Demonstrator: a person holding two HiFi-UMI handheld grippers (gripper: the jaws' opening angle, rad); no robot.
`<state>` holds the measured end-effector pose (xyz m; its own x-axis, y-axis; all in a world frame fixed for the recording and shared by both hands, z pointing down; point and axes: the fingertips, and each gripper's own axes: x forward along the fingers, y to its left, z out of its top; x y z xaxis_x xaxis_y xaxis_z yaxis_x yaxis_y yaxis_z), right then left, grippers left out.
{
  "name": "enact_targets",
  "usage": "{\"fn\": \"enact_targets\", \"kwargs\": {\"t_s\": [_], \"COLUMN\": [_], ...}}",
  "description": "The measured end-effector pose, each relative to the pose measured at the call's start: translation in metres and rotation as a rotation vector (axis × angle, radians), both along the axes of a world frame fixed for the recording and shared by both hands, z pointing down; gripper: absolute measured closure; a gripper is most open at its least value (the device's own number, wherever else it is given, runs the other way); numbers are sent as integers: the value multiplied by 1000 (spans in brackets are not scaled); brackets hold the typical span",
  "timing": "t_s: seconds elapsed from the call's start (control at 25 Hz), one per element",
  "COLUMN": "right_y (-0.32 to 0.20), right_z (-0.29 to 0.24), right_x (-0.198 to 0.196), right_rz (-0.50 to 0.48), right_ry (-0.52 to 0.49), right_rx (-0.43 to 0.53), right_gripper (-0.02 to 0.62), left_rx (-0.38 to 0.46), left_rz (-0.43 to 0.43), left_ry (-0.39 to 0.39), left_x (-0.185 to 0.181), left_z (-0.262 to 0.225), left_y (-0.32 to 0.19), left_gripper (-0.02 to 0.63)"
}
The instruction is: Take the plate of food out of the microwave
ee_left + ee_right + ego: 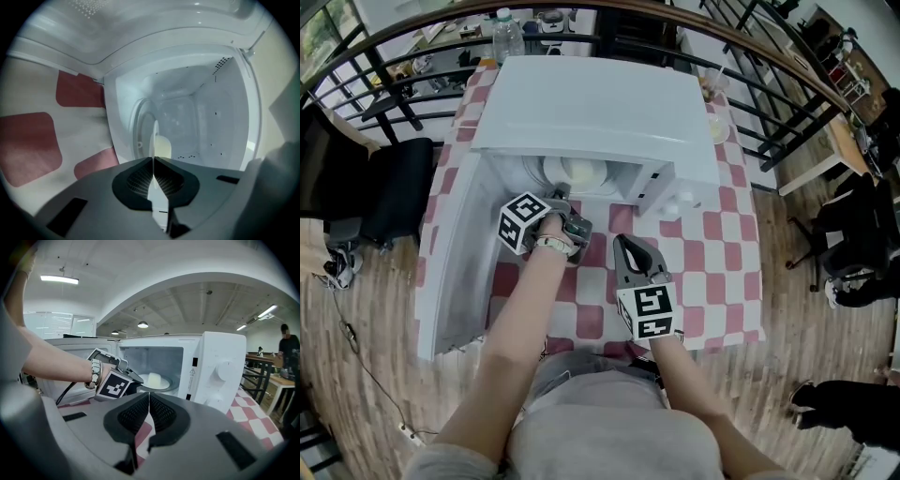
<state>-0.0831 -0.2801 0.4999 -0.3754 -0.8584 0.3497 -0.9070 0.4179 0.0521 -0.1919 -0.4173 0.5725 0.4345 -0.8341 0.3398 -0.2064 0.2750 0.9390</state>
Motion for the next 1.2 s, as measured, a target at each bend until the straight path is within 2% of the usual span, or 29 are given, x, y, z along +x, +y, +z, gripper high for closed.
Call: {"fn": "enact_targets", "kwargs": {"t_s": [0.36, 1.2], "right_y": [3, 19], "right_z": [-2, -21], "right_x": [4, 6], "right_rz": [13, -38], "right_ry": [-8, -54], "right_rx": [6, 43], "right_gripper": [569, 571], "left_rx": [48, 139], "left_rz": [-8, -43], "left_ry": [25, 62], "left_x": [0, 4], "left_z": [2, -24], "left_y": [13, 44], "left_gripper": [595, 594]}}
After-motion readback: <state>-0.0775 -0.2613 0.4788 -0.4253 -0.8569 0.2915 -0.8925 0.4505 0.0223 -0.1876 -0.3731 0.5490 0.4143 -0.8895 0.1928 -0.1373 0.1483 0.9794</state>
